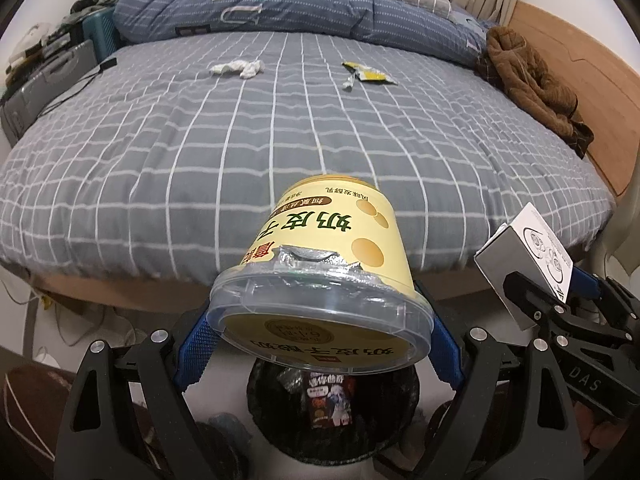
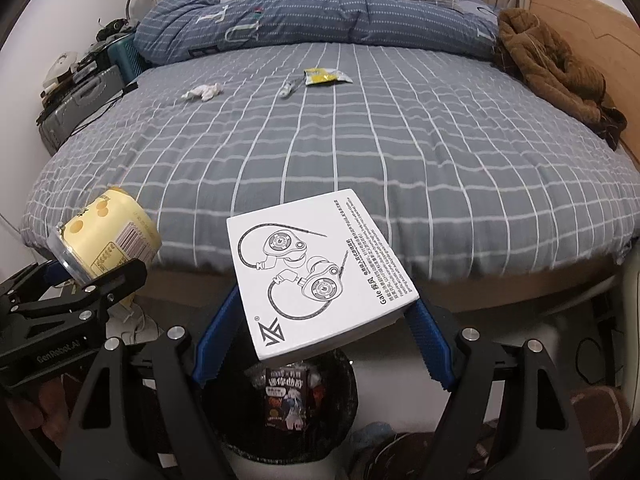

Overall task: Collect trash
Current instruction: 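Carry the white box and yellow tub off the bed down over the bin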

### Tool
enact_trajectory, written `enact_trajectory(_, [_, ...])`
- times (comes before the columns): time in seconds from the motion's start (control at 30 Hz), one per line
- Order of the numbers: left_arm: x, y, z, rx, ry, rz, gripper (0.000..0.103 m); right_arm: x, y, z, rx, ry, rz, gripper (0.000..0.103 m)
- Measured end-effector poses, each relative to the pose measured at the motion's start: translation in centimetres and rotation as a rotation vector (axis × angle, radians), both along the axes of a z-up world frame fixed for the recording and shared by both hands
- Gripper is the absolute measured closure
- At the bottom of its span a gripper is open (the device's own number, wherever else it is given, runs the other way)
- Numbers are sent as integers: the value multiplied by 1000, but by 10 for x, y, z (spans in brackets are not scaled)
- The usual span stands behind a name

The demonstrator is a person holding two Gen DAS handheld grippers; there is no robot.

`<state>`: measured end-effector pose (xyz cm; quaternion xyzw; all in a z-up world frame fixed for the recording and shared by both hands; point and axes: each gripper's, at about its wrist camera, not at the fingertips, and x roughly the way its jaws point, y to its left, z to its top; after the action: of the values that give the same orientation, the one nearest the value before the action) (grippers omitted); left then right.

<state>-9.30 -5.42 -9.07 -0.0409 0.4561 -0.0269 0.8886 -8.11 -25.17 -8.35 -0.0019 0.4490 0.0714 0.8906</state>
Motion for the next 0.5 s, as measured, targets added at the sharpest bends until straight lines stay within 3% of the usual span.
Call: enact_trajectory(0.5, [-21,10,-61,-15,165,26,17,-25,1,-57,-22,183,9,27])
